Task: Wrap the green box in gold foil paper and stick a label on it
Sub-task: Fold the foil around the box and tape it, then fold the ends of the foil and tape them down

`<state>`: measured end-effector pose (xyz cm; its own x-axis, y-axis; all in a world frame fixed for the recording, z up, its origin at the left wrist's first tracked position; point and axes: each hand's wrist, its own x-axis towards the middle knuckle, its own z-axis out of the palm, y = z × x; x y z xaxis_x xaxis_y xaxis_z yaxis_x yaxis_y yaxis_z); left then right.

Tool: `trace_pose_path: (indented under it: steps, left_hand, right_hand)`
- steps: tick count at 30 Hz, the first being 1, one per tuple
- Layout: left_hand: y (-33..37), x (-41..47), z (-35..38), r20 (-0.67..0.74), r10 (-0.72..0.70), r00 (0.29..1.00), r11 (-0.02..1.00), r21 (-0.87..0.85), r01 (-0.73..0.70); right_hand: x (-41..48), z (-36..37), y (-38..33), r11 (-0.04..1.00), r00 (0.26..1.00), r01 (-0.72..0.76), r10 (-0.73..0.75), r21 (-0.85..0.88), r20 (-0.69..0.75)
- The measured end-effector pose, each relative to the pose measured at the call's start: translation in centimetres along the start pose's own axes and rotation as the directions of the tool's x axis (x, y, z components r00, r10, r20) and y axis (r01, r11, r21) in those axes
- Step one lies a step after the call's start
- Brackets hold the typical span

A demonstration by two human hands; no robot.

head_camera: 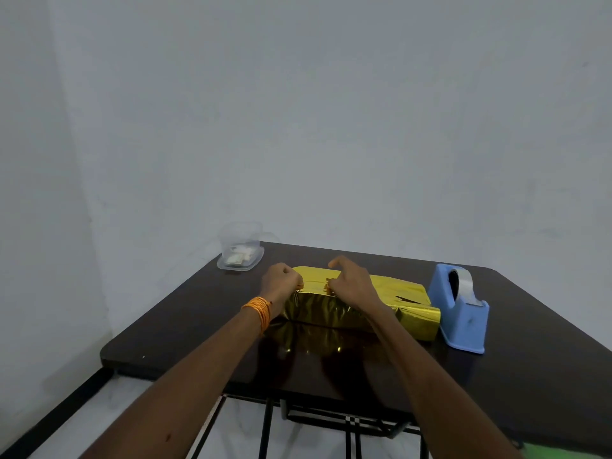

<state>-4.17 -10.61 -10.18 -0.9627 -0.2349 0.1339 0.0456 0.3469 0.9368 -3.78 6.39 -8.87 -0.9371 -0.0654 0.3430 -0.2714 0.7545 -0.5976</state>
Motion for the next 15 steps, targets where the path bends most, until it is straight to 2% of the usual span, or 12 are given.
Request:
trace_pose_path:
  steps: [2, 5, 6, 8, 11, 15]
  left_hand:
    - [-0.3, -0.1, -0.2, -0.025, 0.034, 0.999, 0.998, 0.062, -0.032]
    - [-0.3, -0.4, -0.5, -0.106, 0.126, 0.986, 0.973, 0.205, -0.103]
    - [-0.1, -0.3, -0.6, -0.133, 0.178, 0.975, 0.96, 0.24, -0.143]
    - [0.5, -0.2, -0.7, -0.149, 0.266, 0.952, 0.935, 0.281, -0.217]
    - [1.9, 0.6, -0.3, -0.087, 0.378, 0.922, 0.887, 0.32, -0.333]
    - [3.3, 2.1, 1.4, 0.127, 0.396, 0.909, 0.811, 0.415, -0.412]
  right_hand:
    - [-0.4, 0.0, -0.2, 1.0, 1.0, 0.019, -0.019, 0.015, -0.016]
    - [-1.5, -0.6, -0.2, 0.987, 0.995, 0.071, -0.06, 0.144, -0.083]
    - [-2.0, -1.0, -0.3, 0.984, 0.987, 0.098, -0.077, 0.146, -0.14]
    - [-3.2, -1.6, -0.4, 0.992, 0.954, 0.125, -0.11, 0.036, -0.279]
    - [-5.5, -1.9, -0.7, 0.994, 0.914, 0.069, -0.098, -0.087, -0.393]
    - [-7.4, -0.1, 0.1, 0.991, 0.943, 0.013, -0.056, -0.133, -0.329]
